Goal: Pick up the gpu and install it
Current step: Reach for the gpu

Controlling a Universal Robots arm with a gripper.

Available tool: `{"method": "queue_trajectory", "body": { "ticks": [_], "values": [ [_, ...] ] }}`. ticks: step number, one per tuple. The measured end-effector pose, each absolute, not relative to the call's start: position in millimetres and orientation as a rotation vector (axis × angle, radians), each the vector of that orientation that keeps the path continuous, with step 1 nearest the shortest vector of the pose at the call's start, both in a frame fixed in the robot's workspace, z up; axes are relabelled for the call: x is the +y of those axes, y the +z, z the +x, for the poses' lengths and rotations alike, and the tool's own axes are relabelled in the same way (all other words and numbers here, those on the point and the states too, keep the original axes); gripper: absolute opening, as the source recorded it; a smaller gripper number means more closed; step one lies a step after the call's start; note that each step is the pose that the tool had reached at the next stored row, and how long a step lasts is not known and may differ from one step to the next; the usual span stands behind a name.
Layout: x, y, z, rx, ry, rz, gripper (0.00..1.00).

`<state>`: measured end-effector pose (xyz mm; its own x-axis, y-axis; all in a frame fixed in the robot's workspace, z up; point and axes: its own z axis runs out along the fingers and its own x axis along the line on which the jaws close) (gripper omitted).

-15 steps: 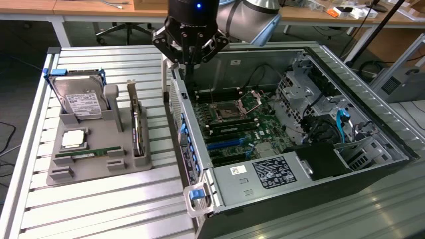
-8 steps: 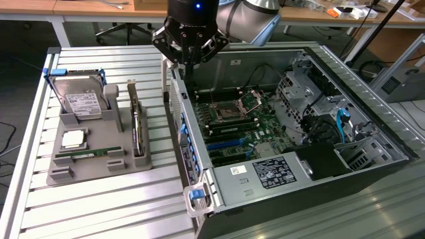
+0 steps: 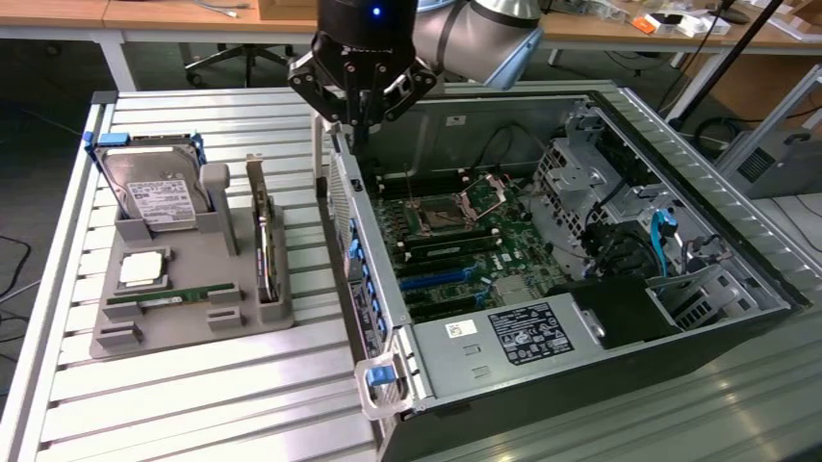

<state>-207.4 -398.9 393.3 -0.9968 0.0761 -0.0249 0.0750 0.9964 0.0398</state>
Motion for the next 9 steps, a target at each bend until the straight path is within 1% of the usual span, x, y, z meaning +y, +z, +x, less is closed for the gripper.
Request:
{"method": "queue_trajectory", "body": {
  "ticks": [9],
  "values": [
    [-398.9,393.3,-210.4,3.112,0.061,0.118,0.11]
  ]
}}
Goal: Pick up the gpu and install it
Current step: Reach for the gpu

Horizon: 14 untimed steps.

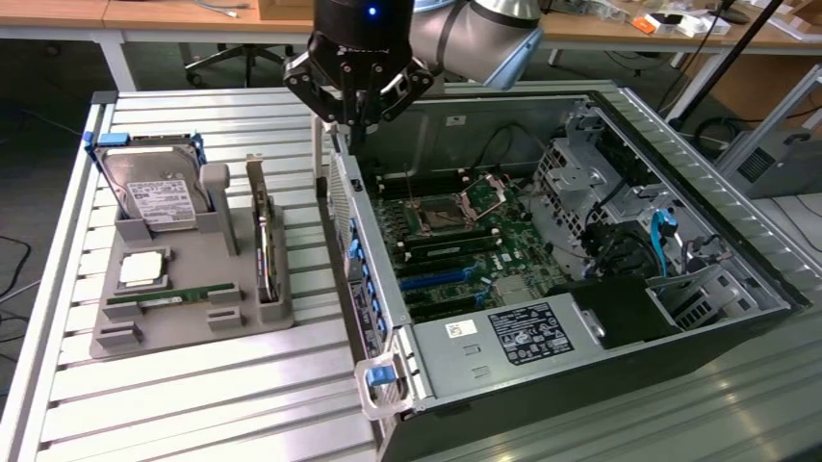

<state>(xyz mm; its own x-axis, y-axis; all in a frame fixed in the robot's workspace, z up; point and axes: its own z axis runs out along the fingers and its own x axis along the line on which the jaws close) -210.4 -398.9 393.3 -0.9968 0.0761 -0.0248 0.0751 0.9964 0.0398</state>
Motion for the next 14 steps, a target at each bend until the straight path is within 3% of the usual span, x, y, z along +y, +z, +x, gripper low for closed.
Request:
{"method": "queue_trajectory", "body": {
  "ticks": [14],
  "values": [
    [-399.0,393.3,-214.8,3.113,0.06,0.118,0.11]
  ]
}}
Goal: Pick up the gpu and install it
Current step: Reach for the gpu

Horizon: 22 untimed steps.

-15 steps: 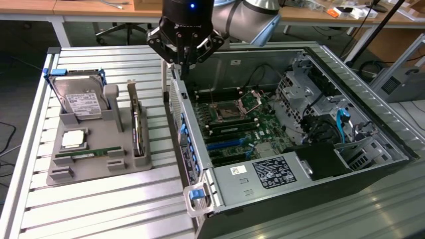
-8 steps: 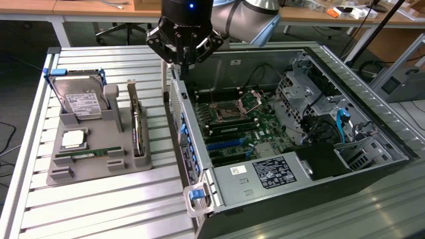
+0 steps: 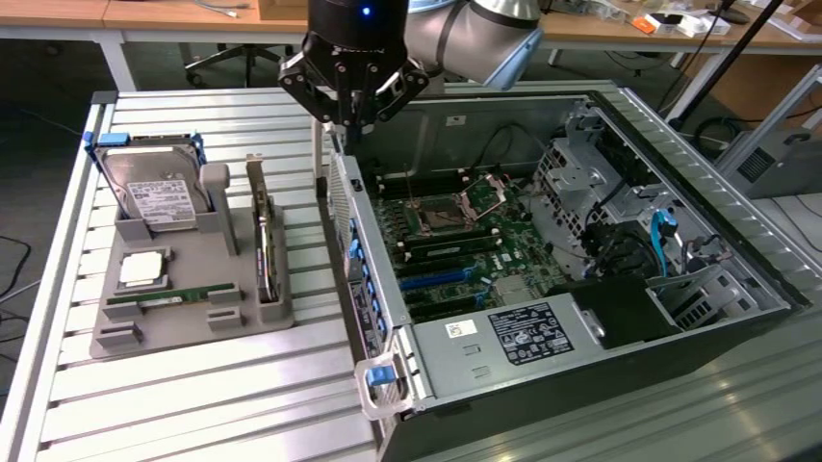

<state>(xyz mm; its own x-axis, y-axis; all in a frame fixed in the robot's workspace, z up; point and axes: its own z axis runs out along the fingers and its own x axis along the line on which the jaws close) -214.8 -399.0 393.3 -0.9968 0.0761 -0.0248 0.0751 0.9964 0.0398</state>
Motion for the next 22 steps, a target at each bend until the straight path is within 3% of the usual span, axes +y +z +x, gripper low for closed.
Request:
{"method": "queue_trajectory", "body": {
  "ticks": [22],
  "values": [
    [-399,393,-233,3.112,0.061,0.118,0.11]
  ]
}}
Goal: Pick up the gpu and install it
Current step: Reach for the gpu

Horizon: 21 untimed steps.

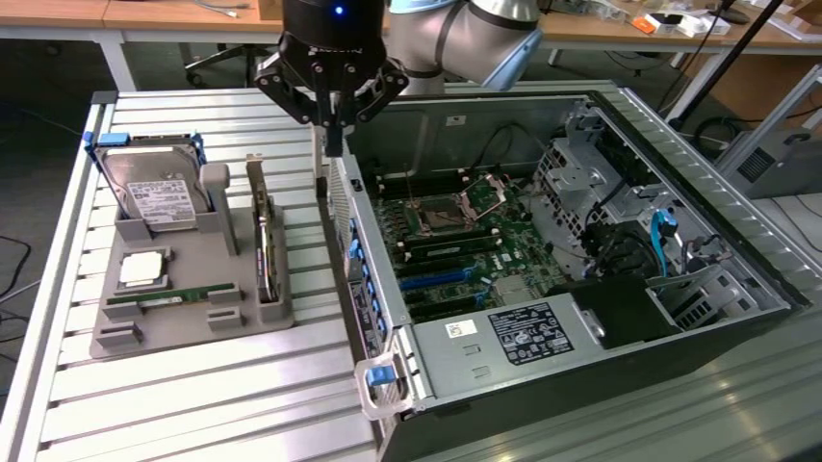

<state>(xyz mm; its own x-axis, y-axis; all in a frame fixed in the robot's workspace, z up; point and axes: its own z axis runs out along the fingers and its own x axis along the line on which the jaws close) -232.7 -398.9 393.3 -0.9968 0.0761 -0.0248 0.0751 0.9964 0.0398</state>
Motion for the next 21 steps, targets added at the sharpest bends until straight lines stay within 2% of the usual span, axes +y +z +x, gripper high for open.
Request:
{"method": "queue_trajectory", "body": {
  "ticks": [21],
  "values": [
    [-399,393,-247,3.112,0.06,0.118,0.11]
  ]
}}
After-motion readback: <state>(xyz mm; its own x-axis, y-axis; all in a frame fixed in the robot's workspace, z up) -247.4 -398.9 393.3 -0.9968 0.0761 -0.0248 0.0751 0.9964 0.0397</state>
